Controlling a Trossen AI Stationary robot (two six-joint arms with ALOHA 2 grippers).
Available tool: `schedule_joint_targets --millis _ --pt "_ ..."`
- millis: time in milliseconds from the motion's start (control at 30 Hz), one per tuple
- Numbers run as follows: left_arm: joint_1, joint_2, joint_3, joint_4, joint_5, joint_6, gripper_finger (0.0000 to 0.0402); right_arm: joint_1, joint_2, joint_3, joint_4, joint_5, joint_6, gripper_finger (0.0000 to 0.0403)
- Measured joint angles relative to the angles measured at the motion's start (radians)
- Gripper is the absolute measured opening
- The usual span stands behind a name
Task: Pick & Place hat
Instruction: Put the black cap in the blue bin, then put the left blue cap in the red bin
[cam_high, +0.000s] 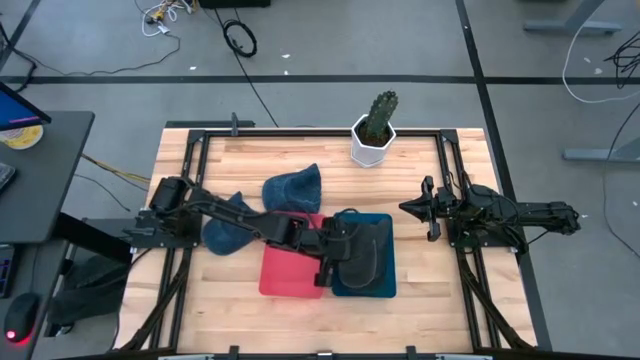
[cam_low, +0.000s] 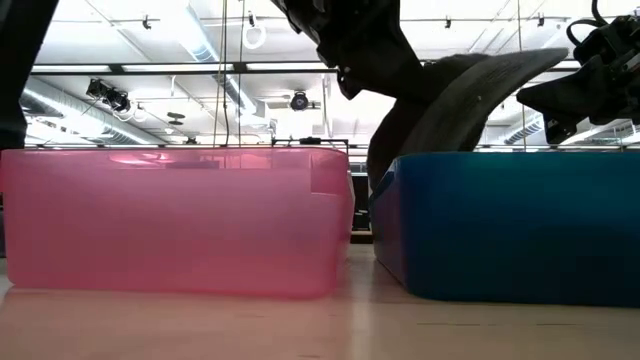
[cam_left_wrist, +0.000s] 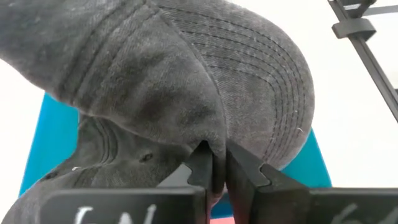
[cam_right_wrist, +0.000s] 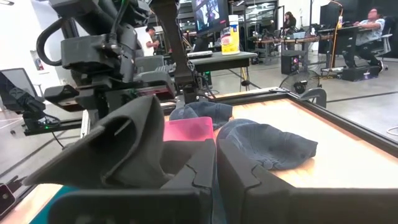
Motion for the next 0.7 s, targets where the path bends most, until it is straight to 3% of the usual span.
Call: schedule_joint_targets --millis 167,467,700 --pt "0.012 0.000 0.000 0.005 -0.003 -0.005 0.0074 0.000 0.000 0.000 0.000 0.000 0.000 0.0021" --pt "0.013 -0.002 0.043 -0.015 -0.003 -0.002 0.0188 0.000 0.000 0.000 0.000 0.000 0.000 0.0021" --pt "0.009 -0.097 0.075 -0.162 -0.022 0.009 0.0209 0.000 0.000 0.000 0.000 0.000 0.000 0.0021"
